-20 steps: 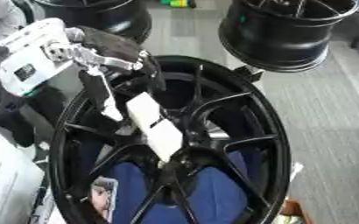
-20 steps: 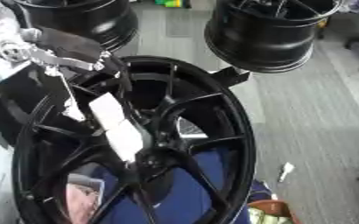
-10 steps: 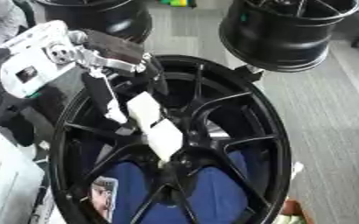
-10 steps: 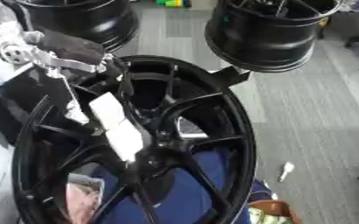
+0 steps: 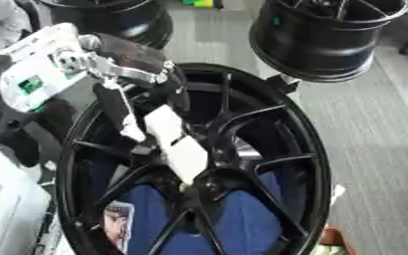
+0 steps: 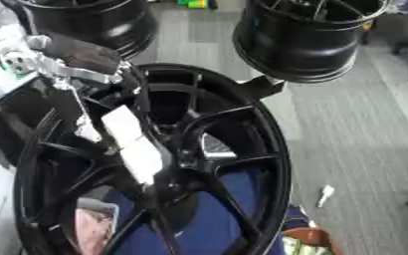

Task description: Pull the pin out of the wheel hub.

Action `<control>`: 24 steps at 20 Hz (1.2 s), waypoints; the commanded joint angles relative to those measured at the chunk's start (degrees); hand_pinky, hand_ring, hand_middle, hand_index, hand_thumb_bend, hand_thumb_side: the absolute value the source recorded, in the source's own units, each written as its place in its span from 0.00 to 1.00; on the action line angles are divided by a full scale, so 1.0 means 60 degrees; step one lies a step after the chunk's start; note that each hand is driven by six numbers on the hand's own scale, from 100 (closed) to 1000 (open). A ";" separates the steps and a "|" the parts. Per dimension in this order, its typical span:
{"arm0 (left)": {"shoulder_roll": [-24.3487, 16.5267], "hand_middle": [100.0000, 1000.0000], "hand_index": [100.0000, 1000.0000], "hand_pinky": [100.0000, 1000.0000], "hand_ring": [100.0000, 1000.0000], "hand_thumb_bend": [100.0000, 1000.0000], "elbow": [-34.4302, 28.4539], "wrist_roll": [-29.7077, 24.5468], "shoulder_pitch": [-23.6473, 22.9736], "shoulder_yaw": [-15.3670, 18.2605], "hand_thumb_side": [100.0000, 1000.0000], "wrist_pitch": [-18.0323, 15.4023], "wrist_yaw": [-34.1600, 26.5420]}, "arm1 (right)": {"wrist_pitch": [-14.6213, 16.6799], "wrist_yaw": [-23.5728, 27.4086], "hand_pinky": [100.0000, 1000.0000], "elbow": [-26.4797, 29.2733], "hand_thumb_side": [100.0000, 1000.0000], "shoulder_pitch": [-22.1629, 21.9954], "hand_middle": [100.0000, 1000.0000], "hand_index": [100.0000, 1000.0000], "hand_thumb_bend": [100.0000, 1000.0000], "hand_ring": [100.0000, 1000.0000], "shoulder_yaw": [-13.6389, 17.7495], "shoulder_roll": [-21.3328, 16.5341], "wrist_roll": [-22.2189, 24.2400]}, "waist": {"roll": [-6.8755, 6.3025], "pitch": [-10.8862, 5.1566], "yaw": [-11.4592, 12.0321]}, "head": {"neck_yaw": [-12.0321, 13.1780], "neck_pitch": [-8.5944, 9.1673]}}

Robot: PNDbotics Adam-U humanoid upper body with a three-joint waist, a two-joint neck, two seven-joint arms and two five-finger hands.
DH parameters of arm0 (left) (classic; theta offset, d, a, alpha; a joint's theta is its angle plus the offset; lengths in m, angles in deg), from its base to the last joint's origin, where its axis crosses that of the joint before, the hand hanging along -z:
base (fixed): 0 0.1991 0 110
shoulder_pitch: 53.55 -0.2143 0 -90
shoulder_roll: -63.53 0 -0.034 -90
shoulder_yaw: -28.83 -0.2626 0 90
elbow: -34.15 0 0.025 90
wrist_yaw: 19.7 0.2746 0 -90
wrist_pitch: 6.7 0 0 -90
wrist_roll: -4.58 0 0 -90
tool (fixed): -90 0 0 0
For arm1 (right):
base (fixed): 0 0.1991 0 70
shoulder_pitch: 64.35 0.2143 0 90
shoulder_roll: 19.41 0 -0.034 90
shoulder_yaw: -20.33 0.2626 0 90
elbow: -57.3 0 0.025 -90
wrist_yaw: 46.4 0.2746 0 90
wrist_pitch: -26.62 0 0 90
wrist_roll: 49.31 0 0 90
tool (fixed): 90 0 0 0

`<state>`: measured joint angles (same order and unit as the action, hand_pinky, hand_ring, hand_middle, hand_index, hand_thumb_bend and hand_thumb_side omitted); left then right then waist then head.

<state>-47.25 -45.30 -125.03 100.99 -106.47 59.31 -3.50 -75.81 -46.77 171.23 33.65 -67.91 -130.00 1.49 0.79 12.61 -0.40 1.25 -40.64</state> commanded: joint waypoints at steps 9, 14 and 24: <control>-0.0068 0.51 0.71 0.68 0.63 0.25 0.0076 -0.2059 0.0227 0.0109 0.22 -0.2013 -0.0189 | 0.0017 0.0032 0.85 0.0112 0.48 0.0018 0.64 0.67 0.00 0.68 0.0145 -0.0147 -0.0160 | 0.0006 -0.0151 -0.0022 | 0.0015 0.0185; -0.0045 0.47 0.67 0.65 0.59 0.10 -0.0126 -0.2059 0.0251 0.0052 0.13 -0.1710 -0.0812 | -0.0008 0.0043 0.85 0.0112 0.48 -0.0002 0.64 0.67 0.00 0.68 0.0173 -0.0123 -0.0301 | -0.0003 -0.0149 -0.0035 | 0.0022 0.0187; -0.0093 0.33 0.49 0.58 0.49 0.01 -0.0499 -0.2059 0.0291 0.0250 0.01 -0.1162 -0.1533 | -0.0032 0.0108 0.84 0.0112 0.48 -0.0056 0.64 0.67 0.00 0.68 0.0174 -0.0051 -0.0486 | -0.0008 -0.0138 -0.0019 | -0.0002 0.0180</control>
<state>-47.19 -46.74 -127.69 101.00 -106.72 61.92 -11.45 -75.97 -46.31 171.23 33.13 -67.57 -129.29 -1.16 0.79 12.74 -0.40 1.30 -40.19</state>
